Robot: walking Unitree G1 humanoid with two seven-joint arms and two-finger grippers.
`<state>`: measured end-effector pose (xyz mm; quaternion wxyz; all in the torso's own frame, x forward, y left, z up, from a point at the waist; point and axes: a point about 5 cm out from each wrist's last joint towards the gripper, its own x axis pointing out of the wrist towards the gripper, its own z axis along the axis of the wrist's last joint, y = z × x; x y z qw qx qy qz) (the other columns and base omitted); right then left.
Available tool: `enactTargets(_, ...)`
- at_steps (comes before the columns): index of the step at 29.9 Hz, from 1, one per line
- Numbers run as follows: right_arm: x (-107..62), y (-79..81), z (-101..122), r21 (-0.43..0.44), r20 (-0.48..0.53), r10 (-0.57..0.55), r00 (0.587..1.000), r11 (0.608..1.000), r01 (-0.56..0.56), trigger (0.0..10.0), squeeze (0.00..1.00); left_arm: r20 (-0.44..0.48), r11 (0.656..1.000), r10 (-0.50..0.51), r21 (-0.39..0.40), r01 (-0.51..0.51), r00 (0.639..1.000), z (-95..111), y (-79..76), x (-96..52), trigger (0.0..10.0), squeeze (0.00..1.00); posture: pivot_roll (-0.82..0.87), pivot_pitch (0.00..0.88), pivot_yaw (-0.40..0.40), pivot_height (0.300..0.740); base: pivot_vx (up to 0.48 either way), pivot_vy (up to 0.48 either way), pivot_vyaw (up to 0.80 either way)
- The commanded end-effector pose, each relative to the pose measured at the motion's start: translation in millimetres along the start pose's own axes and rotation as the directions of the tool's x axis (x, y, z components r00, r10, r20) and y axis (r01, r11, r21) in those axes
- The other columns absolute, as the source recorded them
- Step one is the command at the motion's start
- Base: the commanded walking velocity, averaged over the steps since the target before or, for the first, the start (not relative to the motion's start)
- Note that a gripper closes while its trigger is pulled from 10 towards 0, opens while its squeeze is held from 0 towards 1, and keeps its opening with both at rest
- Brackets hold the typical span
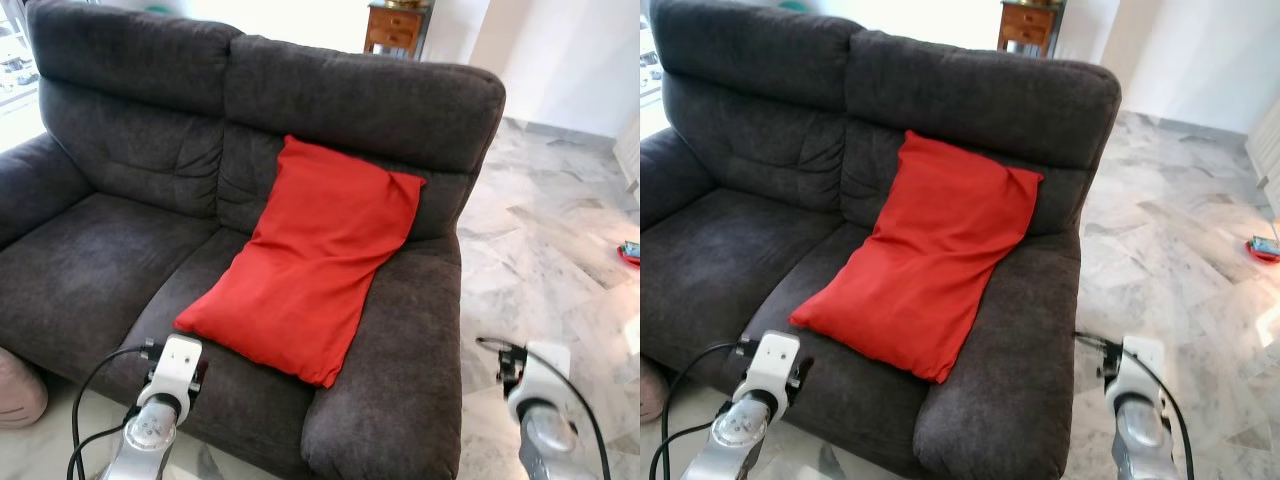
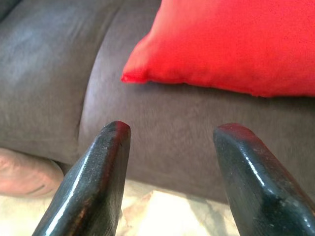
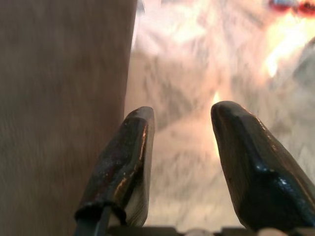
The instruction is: Move the pillow to the sofa from floor
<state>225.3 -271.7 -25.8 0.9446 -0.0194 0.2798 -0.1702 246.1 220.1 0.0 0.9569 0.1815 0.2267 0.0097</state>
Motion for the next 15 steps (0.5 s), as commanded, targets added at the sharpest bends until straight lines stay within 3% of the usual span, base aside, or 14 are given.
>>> enactTargets(1,-2.1,-4.0,-8.7,-0.008,-0.033,0.005,0.999,1.000,-0.005,10.0,0.00,-0.023,1.000,0.009,-0.013,-0.009,1.000,-9.6,0.7,-2.4,10.0,0.00,0.02,0.000,-0.059,0.740,0.000,0.000,0.00)
enactTargets(3,-11.4,-2.8,-38.1,-0.039,-0.141,0.016,0.990,0.999,-0.022,10.0,0.00,-0.075,1.000,-0.003,-0.007,0.002,0.997,-27.9,-2.7,-5.2,10.0,0.00,0.03,0.000,-0.053,0.740,0.000,0.000,0.00)
enactTargets(9,-26.7,2.7,-72.0,-0.003,-0.267,0.042,0.963,0.999,-0.045,10.0,0.00,-0.154,0.999,-0.039,-0.008,0.039,0.987,-51.6,-12.1,-11.4,10.0,0.00,0.02,0.000,-0.041,0.740,0.000,0.000,0.00)
enactTargets(11,-27.5,3.6,-73.5,-0.005,-0.273,0.048,0.961,0.999,-0.052,10.0,0.00,-0.158,0.999,-0.041,-0.010,0.040,0.987,-52.6,-12.6,-11.7,10.0,0.00,0.02,0.000,-0.041,0.740,0.000,0.000,0.00)
enactTargets(15,-37.5,23.4,-90.9,-0.056,-0.360,0.187,0.914,0.974,-0.221,10.0,0.00,-0.236,0.998,-0.056,-0.016,0.054,0.970,-69.1,-20.1,-17.4,10.0,0.00,0.03,0.000,-0.042,0.740,0.000,0.000,0.00)
